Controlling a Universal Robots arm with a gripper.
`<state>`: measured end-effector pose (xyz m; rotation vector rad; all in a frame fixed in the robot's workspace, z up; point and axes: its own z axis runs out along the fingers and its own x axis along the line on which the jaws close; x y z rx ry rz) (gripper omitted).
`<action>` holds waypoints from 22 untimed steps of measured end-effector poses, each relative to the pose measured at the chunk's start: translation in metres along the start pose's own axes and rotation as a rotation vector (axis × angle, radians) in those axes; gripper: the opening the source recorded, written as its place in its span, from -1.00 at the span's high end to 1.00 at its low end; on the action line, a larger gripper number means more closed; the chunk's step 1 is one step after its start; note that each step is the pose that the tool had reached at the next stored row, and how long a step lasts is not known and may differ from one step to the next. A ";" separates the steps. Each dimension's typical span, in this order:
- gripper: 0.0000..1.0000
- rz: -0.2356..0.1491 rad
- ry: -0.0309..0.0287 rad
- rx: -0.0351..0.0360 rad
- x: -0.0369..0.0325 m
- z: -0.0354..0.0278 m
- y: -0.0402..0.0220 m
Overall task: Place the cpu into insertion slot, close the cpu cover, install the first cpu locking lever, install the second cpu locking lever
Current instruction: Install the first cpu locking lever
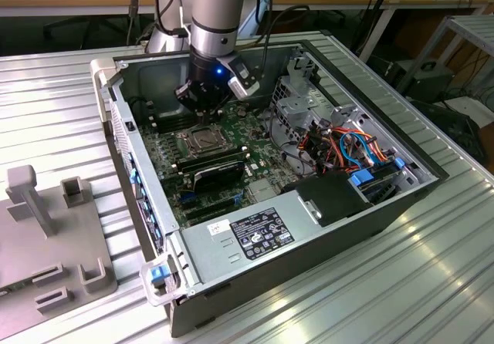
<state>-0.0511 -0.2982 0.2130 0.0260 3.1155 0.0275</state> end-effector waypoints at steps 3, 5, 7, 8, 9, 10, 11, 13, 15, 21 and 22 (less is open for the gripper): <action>0.79 0.000 0.0014 0.0007 -0.0011 -0.0008 0.0018; 0.79 0.000 0.0017 0.0008 -0.0014 -0.0017 0.0035; 0.79 0.000 0.0023 0.0017 -0.0013 -0.0025 0.0056; 0.79 0.000 0.0024 0.0022 -0.0013 -0.0028 0.0069; 0.79 0.000 0.0024 0.0022 -0.0013 -0.0029 0.0086; 0.79 0.000 0.0024 0.0024 -0.0013 -0.0029 0.0088; 0.79 0.000 0.0024 0.0023 -0.0013 -0.0029 0.0088; 0.79 0.000 0.0023 0.0022 -0.0013 -0.0029 0.0088; 0.79 0.000 0.0023 0.0022 -0.0013 -0.0029 0.0074; 0.79 0.000 0.0024 0.0023 -0.0015 -0.0029 0.0048; 0.79 0.000 0.0027 0.0024 -0.0020 -0.0030 0.0041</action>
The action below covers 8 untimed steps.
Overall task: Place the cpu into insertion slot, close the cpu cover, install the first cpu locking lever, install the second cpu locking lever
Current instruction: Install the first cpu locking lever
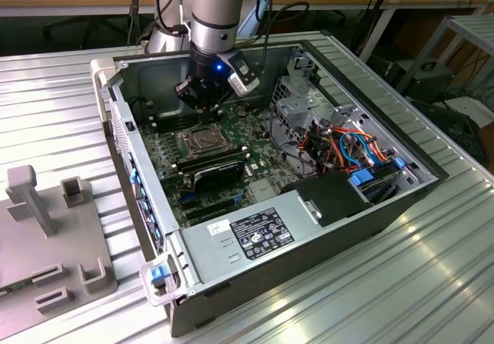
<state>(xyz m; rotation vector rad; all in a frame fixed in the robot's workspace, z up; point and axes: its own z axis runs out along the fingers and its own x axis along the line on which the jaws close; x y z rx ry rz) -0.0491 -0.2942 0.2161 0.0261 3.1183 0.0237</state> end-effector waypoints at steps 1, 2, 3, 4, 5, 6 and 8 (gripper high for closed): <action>0.79 0.000 0.0000 -0.0002 -0.0004 0.0001 -0.0012; 0.79 0.000 0.0001 -0.0002 -0.0005 0.0000 -0.0021; 0.79 0.000 0.0002 -0.0001 -0.0006 0.0000 -0.0032; 0.79 0.000 0.0002 -0.0002 -0.0006 0.0001 -0.0042; 0.79 0.000 0.0003 -0.0001 -0.0006 0.0000 -0.0051; 0.79 0.000 0.0004 -0.0001 -0.0006 0.0000 -0.0056; 0.79 0.000 0.0007 0.0000 -0.0006 0.0001 -0.0057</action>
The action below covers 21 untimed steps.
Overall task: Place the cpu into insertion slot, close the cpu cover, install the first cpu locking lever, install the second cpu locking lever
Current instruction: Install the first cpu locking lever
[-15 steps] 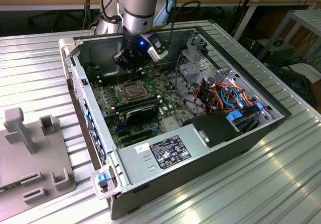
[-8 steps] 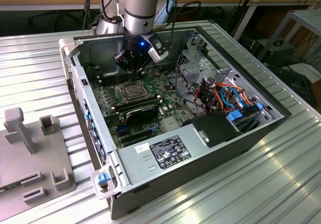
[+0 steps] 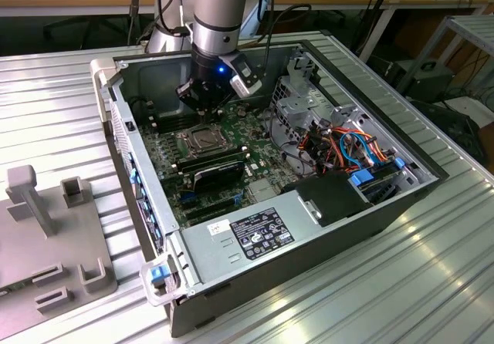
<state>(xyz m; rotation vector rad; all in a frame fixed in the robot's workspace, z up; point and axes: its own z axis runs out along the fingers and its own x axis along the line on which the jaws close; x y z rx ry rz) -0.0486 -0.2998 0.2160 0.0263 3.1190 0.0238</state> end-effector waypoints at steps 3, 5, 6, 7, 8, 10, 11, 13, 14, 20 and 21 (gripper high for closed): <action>0.79 0.000 0.0000 -0.0002 0.0000 0.0001 0.0000; 0.79 0.000 0.0000 -0.0004 0.0000 0.0001 0.0000; 0.79 0.000 0.0000 -0.0004 0.0000 0.0001 0.0000; 0.79 0.000 0.0000 -0.0004 0.0000 0.0001 0.0000; 0.79 0.000 0.0000 -0.0003 0.0000 0.0002 -0.0001; 0.79 0.000 0.0001 -0.0004 0.0000 0.0003 0.0000; 0.79 0.000 0.0000 -0.0003 0.0000 0.0003 -0.0001; 0.79 0.000 0.0000 0.0000 0.0000 0.0004 0.0000; 0.79 0.000 -0.0001 0.0007 -0.0001 0.0006 0.0000; 0.79 0.000 0.0002 0.0020 -0.0005 0.0035 0.0007; 0.79 0.000 0.0002 0.0021 -0.0009 0.0036 0.0011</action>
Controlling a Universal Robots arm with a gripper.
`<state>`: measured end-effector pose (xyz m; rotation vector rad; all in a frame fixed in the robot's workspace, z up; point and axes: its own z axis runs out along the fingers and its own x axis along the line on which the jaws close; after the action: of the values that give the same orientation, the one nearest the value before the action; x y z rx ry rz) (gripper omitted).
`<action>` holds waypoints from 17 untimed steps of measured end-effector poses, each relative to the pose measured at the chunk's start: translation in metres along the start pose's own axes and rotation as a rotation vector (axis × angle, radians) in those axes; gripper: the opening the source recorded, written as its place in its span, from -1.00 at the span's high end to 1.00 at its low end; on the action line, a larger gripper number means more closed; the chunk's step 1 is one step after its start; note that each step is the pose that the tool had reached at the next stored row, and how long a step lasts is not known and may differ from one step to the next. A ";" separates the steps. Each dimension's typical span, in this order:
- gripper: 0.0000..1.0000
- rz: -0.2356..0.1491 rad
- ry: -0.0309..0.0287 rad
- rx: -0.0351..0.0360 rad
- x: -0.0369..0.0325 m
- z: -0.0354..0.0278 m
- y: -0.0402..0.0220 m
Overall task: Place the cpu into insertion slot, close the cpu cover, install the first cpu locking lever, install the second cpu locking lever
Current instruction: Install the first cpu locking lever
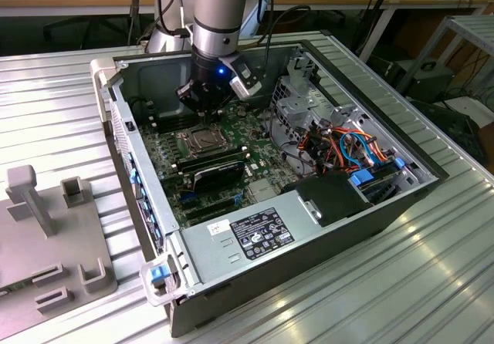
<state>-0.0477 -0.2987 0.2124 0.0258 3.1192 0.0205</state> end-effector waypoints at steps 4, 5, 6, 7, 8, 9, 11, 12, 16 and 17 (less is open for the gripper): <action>0.79 0.000 -0.0002 0.0001 -0.0024 0.0002 0.0021; 0.79 0.000 -0.0002 0.0002 -0.0026 0.0002 0.0025; 0.79 0.000 -0.0002 0.0001 -0.0027 0.0002 0.0026; 0.79 0.000 -0.0002 0.0001 -0.0027 0.0002 0.0026; 0.79 0.000 -0.0002 -0.0001 -0.0027 0.0002 0.0025; 0.79 0.000 -0.0002 -0.0001 -0.0028 0.0002 0.0019; 0.79 0.000 -0.0002 -0.0001 -0.0028 0.0003 0.0004; 0.79 0.000 -0.0002 0.0000 -0.0028 0.0004 0.0001; 0.79 0.000 -0.0001 0.0001 -0.0029 0.0025 0.0000; 0.79 0.000 -0.0001 0.0001 -0.0030 0.0032 0.0000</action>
<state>-0.0446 -0.2987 0.2092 0.0260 3.1191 0.0204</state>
